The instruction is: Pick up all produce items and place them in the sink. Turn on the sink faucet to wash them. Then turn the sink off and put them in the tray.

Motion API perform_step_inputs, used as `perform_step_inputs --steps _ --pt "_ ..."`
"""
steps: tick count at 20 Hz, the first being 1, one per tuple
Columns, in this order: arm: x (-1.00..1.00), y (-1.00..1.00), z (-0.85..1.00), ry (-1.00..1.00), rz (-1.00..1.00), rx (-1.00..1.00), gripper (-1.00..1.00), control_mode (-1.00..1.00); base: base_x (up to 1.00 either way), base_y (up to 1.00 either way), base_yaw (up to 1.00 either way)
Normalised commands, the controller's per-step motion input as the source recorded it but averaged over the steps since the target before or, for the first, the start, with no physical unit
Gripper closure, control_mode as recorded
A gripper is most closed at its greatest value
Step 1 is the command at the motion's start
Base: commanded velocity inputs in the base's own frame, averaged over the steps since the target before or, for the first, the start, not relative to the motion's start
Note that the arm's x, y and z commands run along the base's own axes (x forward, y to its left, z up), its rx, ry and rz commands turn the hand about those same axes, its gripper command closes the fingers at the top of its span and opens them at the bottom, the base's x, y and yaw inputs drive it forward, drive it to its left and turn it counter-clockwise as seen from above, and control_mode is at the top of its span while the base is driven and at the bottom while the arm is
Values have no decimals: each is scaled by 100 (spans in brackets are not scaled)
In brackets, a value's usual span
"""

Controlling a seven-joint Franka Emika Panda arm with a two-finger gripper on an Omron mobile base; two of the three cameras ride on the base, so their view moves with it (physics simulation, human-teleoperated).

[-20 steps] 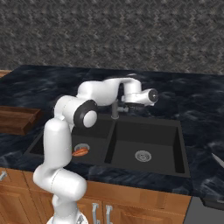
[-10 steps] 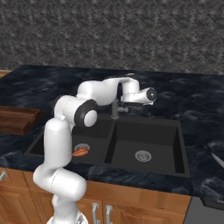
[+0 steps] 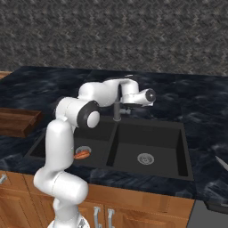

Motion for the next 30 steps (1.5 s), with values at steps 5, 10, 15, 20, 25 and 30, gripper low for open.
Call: perform_step_inputs --steps 5,10,15,20,25,30 --pt "15 9 -9 0 0 0 -100 -100 0 0 0" --pt "18 8 -13 1 0 0 -100 -100 0 0 0" --pt "19 9 -15 4 0 0 -100 -100 0 0 0" --pt "16 10 -16 4 0 0 -100 -100 0 0 0" --pt "15 10 -19 3 0 -1 -100 -100 0 0 0" --pt "10 9 -25 4 0 -1 100 -100 0 0 0"
